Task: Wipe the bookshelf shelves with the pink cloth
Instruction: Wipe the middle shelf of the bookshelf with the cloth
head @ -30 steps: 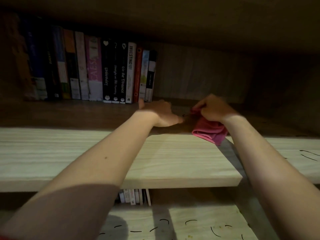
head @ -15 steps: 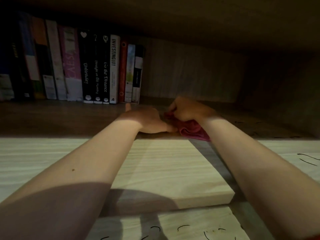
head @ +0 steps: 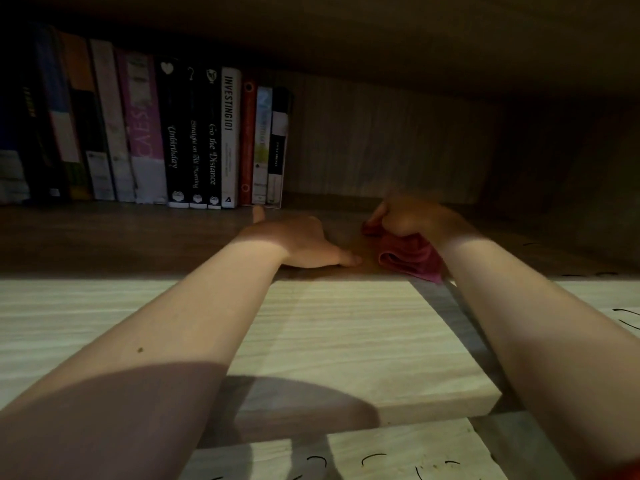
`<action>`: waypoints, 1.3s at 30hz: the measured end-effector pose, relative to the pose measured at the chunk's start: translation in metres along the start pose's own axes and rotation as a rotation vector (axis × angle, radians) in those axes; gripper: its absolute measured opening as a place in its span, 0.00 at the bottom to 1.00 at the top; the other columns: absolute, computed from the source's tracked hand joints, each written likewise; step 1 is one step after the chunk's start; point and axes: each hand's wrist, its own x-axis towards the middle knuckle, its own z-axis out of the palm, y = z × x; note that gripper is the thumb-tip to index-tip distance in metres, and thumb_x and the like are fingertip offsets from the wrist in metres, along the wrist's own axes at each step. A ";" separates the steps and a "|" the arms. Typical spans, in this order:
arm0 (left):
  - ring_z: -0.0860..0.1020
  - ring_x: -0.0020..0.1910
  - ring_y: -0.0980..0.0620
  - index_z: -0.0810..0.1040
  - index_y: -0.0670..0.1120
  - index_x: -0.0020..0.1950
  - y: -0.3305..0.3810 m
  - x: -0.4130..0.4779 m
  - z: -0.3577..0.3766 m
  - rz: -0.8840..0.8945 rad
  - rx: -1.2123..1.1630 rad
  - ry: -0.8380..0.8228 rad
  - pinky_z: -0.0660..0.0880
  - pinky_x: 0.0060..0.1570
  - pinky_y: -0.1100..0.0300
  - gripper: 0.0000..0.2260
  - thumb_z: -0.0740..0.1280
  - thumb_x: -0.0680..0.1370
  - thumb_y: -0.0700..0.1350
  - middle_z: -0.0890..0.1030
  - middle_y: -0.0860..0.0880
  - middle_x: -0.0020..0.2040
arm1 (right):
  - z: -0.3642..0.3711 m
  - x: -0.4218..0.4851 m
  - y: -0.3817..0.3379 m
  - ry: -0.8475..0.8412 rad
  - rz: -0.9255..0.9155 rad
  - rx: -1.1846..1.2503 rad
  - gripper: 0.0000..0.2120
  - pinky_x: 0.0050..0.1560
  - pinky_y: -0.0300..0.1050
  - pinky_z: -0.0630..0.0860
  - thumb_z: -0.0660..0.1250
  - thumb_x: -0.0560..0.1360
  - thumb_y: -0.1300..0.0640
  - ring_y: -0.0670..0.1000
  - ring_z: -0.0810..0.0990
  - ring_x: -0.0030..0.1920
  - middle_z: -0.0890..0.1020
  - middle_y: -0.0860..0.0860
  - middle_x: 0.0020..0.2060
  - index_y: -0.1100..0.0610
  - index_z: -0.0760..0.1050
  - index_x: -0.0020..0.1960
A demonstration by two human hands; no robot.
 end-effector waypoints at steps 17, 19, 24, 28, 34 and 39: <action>0.64 0.70 0.47 0.69 0.53 0.70 -0.036 -0.079 0.004 -0.196 -0.140 0.302 0.40 0.72 0.40 0.21 0.54 0.78 0.39 0.69 0.47 0.70 | 0.024 -0.021 -0.046 0.035 -0.323 0.029 0.20 0.56 0.30 0.64 0.57 0.76 0.70 0.49 0.74 0.62 0.78 0.50 0.62 0.55 0.78 0.62; 0.65 0.70 0.46 0.71 0.53 0.68 -0.037 -0.081 0.005 -0.215 -0.153 0.305 0.42 0.73 0.40 0.20 0.54 0.78 0.39 0.70 0.46 0.69 | 0.031 -0.033 -0.064 -0.004 -0.420 0.053 0.21 0.61 0.34 0.64 0.57 0.77 0.69 0.50 0.73 0.62 0.77 0.50 0.62 0.52 0.78 0.61; 0.72 0.62 0.48 0.77 0.57 0.58 -0.050 -0.070 -0.003 -0.190 -0.096 0.434 0.51 0.70 0.45 0.11 0.60 0.78 0.50 0.77 0.50 0.61 | 0.031 -0.090 -0.070 -0.058 -0.624 0.148 0.22 0.63 0.28 0.63 0.56 0.76 0.71 0.39 0.71 0.59 0.75 0.48 0.62 0.51 0.78 0.60; 0.71 0.64 0.48 0.77 0.55 0.59 -0.048 -0.072 -0.003 -0.155 -0.123 0.505 0.49 0.69 0.48 0.15 0.58 0.78 0.42 0.77 0.50 0.62 | 0.027 -0.145 -0.053 -0.052 -0.744 0.219 0.23 0.53 0.18 0.57 0.58 0.75 0.73 0.24 0.66 0.51 0.75 0.39 0.53 0.51 0.80 0.56; 0.68 0.67 0.49 0.77 0.54 0.58 -0.030 -0.105 0.006 -0.042 -0.336 0.600 0.47 0.72 0.46 0.14 0.57 0.79 0.40 0.76 0.50 0.63 | 0.014 -0.154 -0.045 -0.094 -0.565 0.286 0.23 0.60 0.32 0.68 0.58 0.74 0.73 0.37 0.74 0.54 0.78 0.41 0.53 0.48 0.81 0.51; 0.69 0.67 0.50 0.78 0.54 0.59 -0.012 -0.138 0.013 0.029 -0.489 0.656 0.59 0.71 0.47 0.16 0.55 0.79 0.39 0.76 0.51 0.64 | 0.025 -0.175 -0.057 0.010 -0.559 0.237 0.21 0.62 0.32 0.67 0.57 0.74 0.72 0.36 0.73 0.55 0.78 0.46 0.55 0.55 0.81 0.55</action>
